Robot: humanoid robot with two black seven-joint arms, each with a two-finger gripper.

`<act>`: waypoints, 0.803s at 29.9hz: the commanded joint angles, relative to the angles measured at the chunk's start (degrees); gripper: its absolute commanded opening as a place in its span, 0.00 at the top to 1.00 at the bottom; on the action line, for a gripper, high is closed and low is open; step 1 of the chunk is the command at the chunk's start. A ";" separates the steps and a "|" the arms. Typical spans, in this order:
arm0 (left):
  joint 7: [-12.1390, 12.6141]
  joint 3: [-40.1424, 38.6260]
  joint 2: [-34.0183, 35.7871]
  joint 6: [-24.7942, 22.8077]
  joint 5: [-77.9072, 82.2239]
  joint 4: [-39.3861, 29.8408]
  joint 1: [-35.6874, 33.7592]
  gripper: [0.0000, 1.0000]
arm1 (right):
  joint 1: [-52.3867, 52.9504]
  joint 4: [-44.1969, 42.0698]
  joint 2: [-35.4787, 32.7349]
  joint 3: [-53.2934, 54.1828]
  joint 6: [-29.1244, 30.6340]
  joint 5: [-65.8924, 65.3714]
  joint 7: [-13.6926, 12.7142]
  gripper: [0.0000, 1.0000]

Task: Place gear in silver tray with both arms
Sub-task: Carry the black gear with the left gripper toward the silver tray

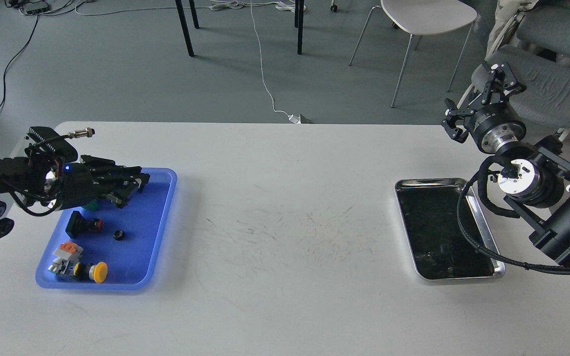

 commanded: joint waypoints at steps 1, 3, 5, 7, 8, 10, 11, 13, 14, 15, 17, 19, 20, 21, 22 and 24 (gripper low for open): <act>-0.02 -0.79 0.14 -1.02 -5.23 -3.04 -0.89 0.94 | 0.00 -0.09 -0.06 0.00 0.00 -0.49 0.00 0.01; -0.02 -1.94 0.05 -1.55 -8.40 -5.15 -0.89 0.94 | 0.00 -0.09 -0.06 0.00 -0.09 -0.76 0.00 0.01; -0.02 -2.38 -0.13 -2.42 -9.73 -7.35 -0.89 0.94 | -0.08 -0.09 -0.06 0.00 0.00 -0.76 0.00 0.01; -0.02 -2.64 -0.39 -2.78 -10.26 -8.67 -0.97 0.94 | -0.08 -0.17 -0.06 0.00 -0.09 -0.76 -0.09 0.01; -0.02 -3.08 -0.74 -2.87 -10.78 -9.37 -1.41 0.94 | -0.08 -0.18 -0.06 0.00 -0.09 -0.76 -0.09 0.01; -0.02 -3.43 -1.96 -2.95 -12.01 -10.60 -1.76 0.94 | 0.00 -0.18 0.03 -0.52 -0.09 -0.85 -0.09 0.01; -0.02 -3.87 -3.02 -2.95 -12.71 -10.78 -1.85 0.94 | 0.00 -0.18 0.12 -0.87 -0.09 -0.85 -0.09 0.01; -0.02 -4.23 -5.65 -3.39 -14.65 -11.13 -1.85 0.94 | 0.09 -0.18 0.21 -1.31 -0.17 -0.76 -0.09 0.01; -0.02 -4.23 -6.36 -3.48 -15.00 -11.57 -1.85 0.94 | 0.09 -0.18 0.21 -1.40 -0.26 -0.76 -0.09 0.01; -0.02 -4.31 -6.98 -3.48 -15.18 -12.19 -1.94 0.94 | 0.09 -0.09 0.12 -1.40 -0.26 -0.76 -0.09 0.01; -0.02 -4.32 -8.03 -3.57 -15.18 -13.24 -2.46 0.94 | 0.18 -0.09 -0.06 -1.49 -0.26 -0.76 -0.09 0.01; -0.02 -4.23 -10.75 -3.48 -15.09 -13.25 -2.91 0.93 | 0.27 -0.09 -0.15 -1.49 -0.26 -0.76 -0.09 0.01; -0.02 -4.23 -11.98 -3.48 -15.01 -13.07 -2.99 0.93 | 0.18 -0.09 -0.15 -1.49 -0.18 -0.76 -0.09 0.01; -0.02 -4.14 -13.38 -3.48 -14.66 -12.55 -2.99 0.93 | 0.27 -0.17 -0.23 -1.49 -0.26 -0.76 -0.09 0.01; -0.02 -4.14 -14.53 -3.48 -14.65 -12.28 -2.99 0.93 | 0.44 -0.09 -0.23 -1.49 -0.26 -0.85 -0.09 0.01; -0.02 -3.88 -17.16 -3.48 -14.30 -11.75 -2.99 0.93 | 0.70 -0.09 -0.23 -1.49 -0.26 -0.85 -0.18 0.01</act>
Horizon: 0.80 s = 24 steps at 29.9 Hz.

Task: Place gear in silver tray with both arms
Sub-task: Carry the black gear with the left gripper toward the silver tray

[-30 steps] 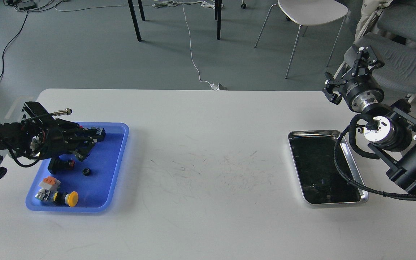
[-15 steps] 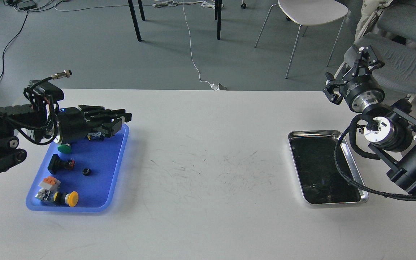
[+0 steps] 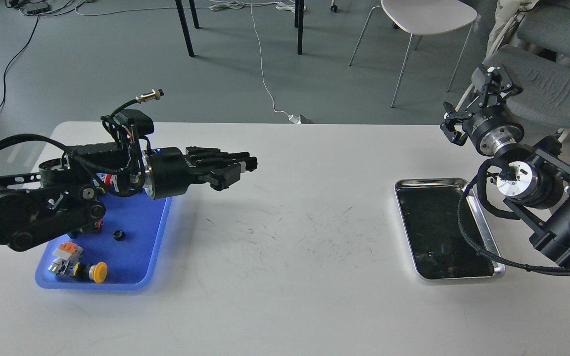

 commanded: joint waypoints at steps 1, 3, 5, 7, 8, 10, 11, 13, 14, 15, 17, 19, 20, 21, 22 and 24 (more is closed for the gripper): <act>0.00 0.61 -4.91 0.03 0.47 1.29 -0.05 0.93 | 0.54 0.03 -0.03 0.00 0.00 0.01 -0.08 0.01; 0.00 0.88 -8.16 0.03 0.56 3.39 0.13 0.93 | 0.72 0.03 -0.03 0.00 -0.18 0.01 -0.17 0.01; 0.00 1.05 -10.62 0.03 0.65 5.24 0.13 0.93 | 0.98 0.03 -0.03 0.00 -0.18 0.01 -0.26 0.01; 0.00 1.05 -12.82 0.03 0.65 6.83 0.30 0.93 | 1.07 0.03 -0.11 0.17 -0.27 0.01 -0.35 0.01; 0.00 1.14 -13.88 -0.06 0.65 7.79 0.39 0.93 | 1.07 0.03 -0.20 0.26 -0.27 0.01 -0.43 0.01; 0.00 1.14 -15.64 -0.06 0.73 10.16 0.48 0.92 | 1.16 0.03 -0.81 0.35 -0.27 0.10 -0.43 0.01; 0.00 1.14 -16.69 -0.15 0.73 11.22 0.57 0.92 | 1.24 0.03 -0.99 0.35 -0.27 0.10 -0.43 0.01; 0.00 1.23 -19.32 -0.15 0.73 12.45 0.74 0.92 | 1.33 -0.06 -0.99 0.26 -0.27 0.10 -0.43 0.01; 0.00 1.49 -20.55 -0.24 0.73 13.07 0.74 0.92 | 1.33 -0.15 -1.08 0.26 -0.27 0.10 -0.43 0.01; 0.00 1.93 -21.61 -0.15 0.73 14.29 0.92 0.92 | 1.33 -0.15 -1.25 0.26 -0.27 0.10 -0.43 0.01; 0.00 3.24 -23.37 -0.15 0.73 16.49 0.92 0.92 | 1.42 -0.23 -1.61 0.26 -0.18 0.10 -0.43 0.01; 0.00 4.83 -25.65 -0.06 0.73 16.94 0.92 0.92 | 1.51 -0.23 -1.70 0.26 -0.18 0.10 -0.43 0.01; 0.00 5.18 -27.06 0.03 0.65 16.94 0.83 0.92 | 1.68 -0.32 -1.70 0.26 -0.18 0.10 -0.43 0.01; 0.00 5.27 -28.12 0.03 0.65 17.46 0.92 0.92 | 1.77 -0.32 -1.70 0.26 -0.18 0.10 -0.43 0.01; 0.00 5.36 -28.47 0.03 0.56 18.77 0.92 0.92 | 1.77 -0.32 -1.70 0.26 -0.18 0.10 -0.43 0.01; 0.00 5.27 -29.79 0.03 0.56 23.43 1.53 0.92 | 1.77 -0.41 -1.70 0.26 -0.18 0.01 -0.43 0.01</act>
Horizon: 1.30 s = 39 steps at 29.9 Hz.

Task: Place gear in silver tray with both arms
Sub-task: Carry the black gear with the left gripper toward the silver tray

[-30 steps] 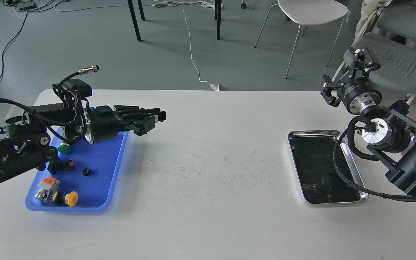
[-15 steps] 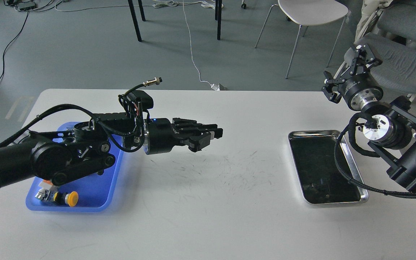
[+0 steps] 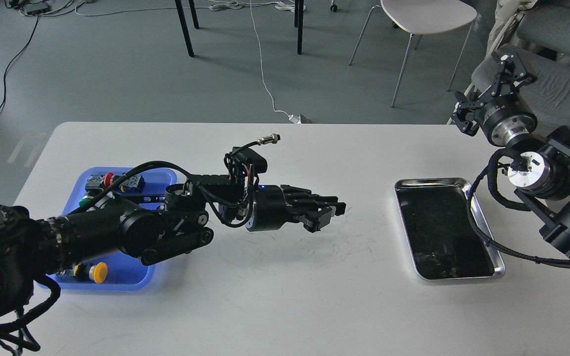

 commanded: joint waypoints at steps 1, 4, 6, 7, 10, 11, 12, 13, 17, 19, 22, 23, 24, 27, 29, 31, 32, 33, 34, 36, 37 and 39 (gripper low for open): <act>0.01 0.15 -3.12 -0.03 -0.26 6.46 1.31 0.92 | 0.09 -0.09 -0.01 0.00 -0.11 0.00 0.00 0.01; 0.01 0.15 -5.94 -0.04 -0.26 7.00 1.58 0.92 | 0.18 -0.09 -0.01 0.00 -0.02 0.00 0.00 0.01; 0.01 0.15 -6.20 -0.04 -0.43 7.70 1.75 0.92 | 0.18 -0.09 -0.01 0.00 -0.02 -0.09 0.00 0.01; 0.01 0.15 -6.29 -0.04 -0.43 8.05 1.84 0.92 | 0.18 -0.09 -0.01 0.00 -0.02 -0.09 0.00 0.01; 0.01 0.15 -7.61 0.05 -0.43 9.11 1.84 0.92 | 0.09 -0.09 -0.01 -0.09 -0.02 -0.09 0.00 0.01; 0.01 0.24 -7.61 0.05 -0.52 9.37 1.93 0.92 | 0.09 -0.09 -0.01 -0.09 -0.02 -0.09 0.00 0.01; 0.01 0.24 -7.61 0.05 -0.52 9.90 1.93 0.92 | 0.18 -0.09 0.07 -0.18 -0.11 -0.09 0.00 0.01; 0.01 0.24 -7.61 0.05 -0.43 10.51 1.93 0.92 | 0.18 -0.09 -0.01 -0.18 -0.11 -0.09 0.00 0.01; 0.01 0.15 -7.61 0.05 -0.52 11.40 2.28 0.92 | 0.18 -0.09 -0.01 -0.18 -0.02 -0.09 0.00 0.01; 0.01 0.15 -7.61 0.05 -0.52 11.48 2.54 0.91 | 0.18 -0.09 -0.01 -0.18 -0.02 -0.09 0.00 0.01; 0.01 0.15 -7.61 -0.04 -0.52 12.01 3.33 0.91 | 0.18 -0.61 -0.01 -0.27 -0.02 -0.09 0.00 0.01; 0.01 0.24 -7.61 0.05 -0.43 12.01 3.68 0.91 | 0.18 -0.79 -0.01 -0.27 0.06 -0.09 0.00 0.01; 0.01 0.24 -7.61 0.05 -0.43 12.01 3.86 0.91 | 0.18 -0.88 -0.01 -0.27 0.07 -0.09 0.00 0.01; 0.01 0.15 -7.61 0.14 -0.79 11.84 3.95 0.91 | 0.18 -0.97 -0.01 -0.27 0.07 -0.09 0.00 0.01; 0.01 0.15 -7.61 0.14 -0.87 11.84 3.78 0.91 | 0.18 -0.97 -0.01 -0.27 0.07 -0.09 0.00 0.01; 0.01 0.15 -7.61 0.14 -0.78 11.75 3.77 0.91 | 0.18 -0.97 -0.01 -0.27 0.07 -0.09 0.00 0.01; 0.01 0.15 -7.61 0.14 -0.87 11.75 3.86 0.91 | 0.18 -0.97 -0.01 -0.27 0.07 -0.09 0.00 0.01; 0.01 0.06 -7.61 0.23 -0.96 11.75 3.86 0.90 | 0.18 -0.97 -0.01 -0.27 0.07 -0.09 0.00 0.01; 0.01 0.06 -7.61 0.23 -0.87 11.75 3.95 0.90 | 0.18 -0.97 -0.01 -0.27 0.07 -0.09 0.00 0.01; 0.01 0.06 -7.61 0.23 -0.96 11.75 4.30 0.90 | 0.18 -0.97 -0.01 -0.27 0.07 -0.09 0.00 0.01; 0.01 0.06 -7.61 0.32 -0.87 11.66 4.30 0.90 | 0.18 -0.97 -0.01 -0.27 0.07 -0.09 -0.08 0.01; 0.01 -0.03 -7.61 0.32 -1.05 11.75 4.39 0.90 | 0.18 -0.97 -0.01 -0.27 0.07 -0.09 0.00 0.01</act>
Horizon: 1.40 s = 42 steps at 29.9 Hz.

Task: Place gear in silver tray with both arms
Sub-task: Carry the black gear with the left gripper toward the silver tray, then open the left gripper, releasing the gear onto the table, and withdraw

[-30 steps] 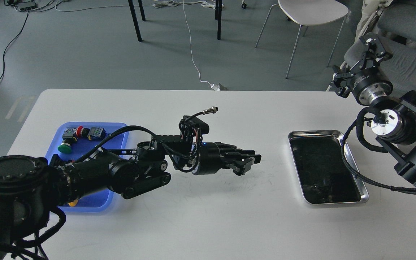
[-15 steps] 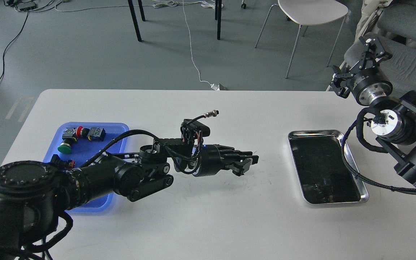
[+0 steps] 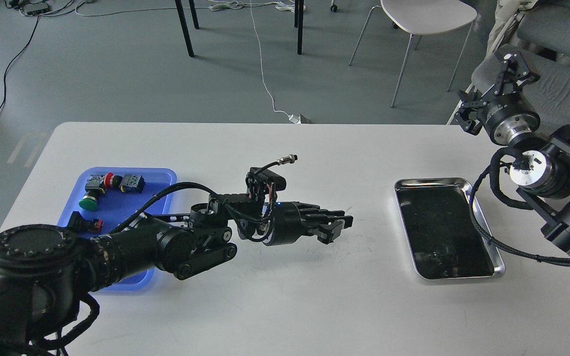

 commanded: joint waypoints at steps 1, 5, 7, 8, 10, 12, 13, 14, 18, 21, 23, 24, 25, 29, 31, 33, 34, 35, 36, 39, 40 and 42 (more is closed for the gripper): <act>0.00 0.09 0.00 0.06 -0.04 0.04 0.45 0.89 | 0.01 0.00 0.00 0.00 0.00 0.00 0.02 0.01; 0.00 -0.17 0.00 0.24 0.32 0.39 2.65 0.89 | -0.08 0.00 0.00 0.00 0.00 0.00 0.02 0.01; 0.00 -0.44 0.00 0.24 0.14 0.39 2.30 0.89 | -0.25 0.00 0.00 0.00 0.09 0.00 0.02 0.01; 0.00 -0.44 0.00 0.24 0.14 0.39 2.30 0.89 | -0.34 0.00 -0.09 0.00 0.09 0.00 0.02 0.01; 0.00 -0.44 0.00 0.24 0.14 0.39 2.39 0.88 | -0.34 0.00 0.00 0.00 0.09 0.00 0.02 0.01; 0.00 -0.44 0.00 0.32 0.14 0.39 2.47 0.88 | -0.43 0.00 0.00 0.00 0.09 0.00 0.02 0.01; 0.00 -0.35 0.00 0.32 0.14 0.39 2.56 0.88 | -0.34 0.00 0.00 0.00 0.09 0.00 0.02 0.01; 0.00 -0.35 0.00 0.32 0.22 0.39 2.56 0.87 | -0.43 0.00 0.00 0.00 0.09 0.00 0.02 0.01; 0.00 -0.44 0.00 0.32 -0.04 0.39 2.65 0.80 | -0.34 -0.08 0.00 0.00 0.09 0.00 0.02 0.01; 0.00 -0.53 0.00 0.24 -0.13 0.39 2.74 0.75 | -0.17 -0.26 0.00 0.00 0.09 -0.09 0.02 0.01; 0.00 -0.70 0.00 0.24 -0.21 0.39 2.82 0.71 | -0.16 -0.61 0.00 -0.08 0.17 -0.09 0.02 0.01; 0.00 -0.79 0.00 0.24 -0.30 0.39 2.91 0.69 | -0.16 -0.70 0.00 -0.08 0.09 -0.09 0.02 0.01; 0.00 -0.79 0.00 0.24 -0.48 0.39 2.91 0.67 | -0.16 -0.70 -0.09 -0.08 0.17 -0.09 -0.07 0.01; 0.00 -0.79 0.00 0.32 -1.27 0.39 3.00 0.65 | -0.34 -0.70 0.00 -0.08 0.26 -0.09 -0.07 0.01; 0.00 -0.79 0.00 0.32 -1.53 0.39 2.91 0.63 | -0.52 -0.70 0.00 -0.08 0.26 -0.09 -0.07 0.01; 0.00 -0.79 0.00 0.32 -1.53 0.39 2.91 0.61 | -0.52 -0.70 0.00 -0.08 0.18 -0.09 0.02 0.01; 0.00 -0.88 0.00 0.32 -1.71 0.39 2.91 0.59 | -0.52 -0.70 0.00 -0.17 0.18 -0.09 -0.07 0.01; 0.00 -0.88 0.00 0.32 -2.06 0.39 2.91 0.59 | -0.52 -0.70 0.00 -0.17 0.18 -0.09 -0.07 0.01; 0.00 -0.88 0.00 0.32 -2.49 0.39 2.91 0.58 | -0.43 -0.79 -0.09 -0.17 0.18 -0.09 -0.07 0.01; 0.00 -1.05 0.00 0.41 -4.25 0.39 2.74 0.55 | 0.01 -0.79 0.00 -0.17 0.09 -0.26 -0.07 0.01; 0.00 -1.23 0.00 0.41 -4.78 0.39 2.65 0.53 | 0.01 -0.79 0.00 -0.35 0.09 -0.44 -0.07 0.01; 0.00 -1.76 0.00 0.59 -5.48 0.39 2.48 0.49 | 0.36 -0.53 0.00 -1.92 0.09 -0.53 -0.07 0.01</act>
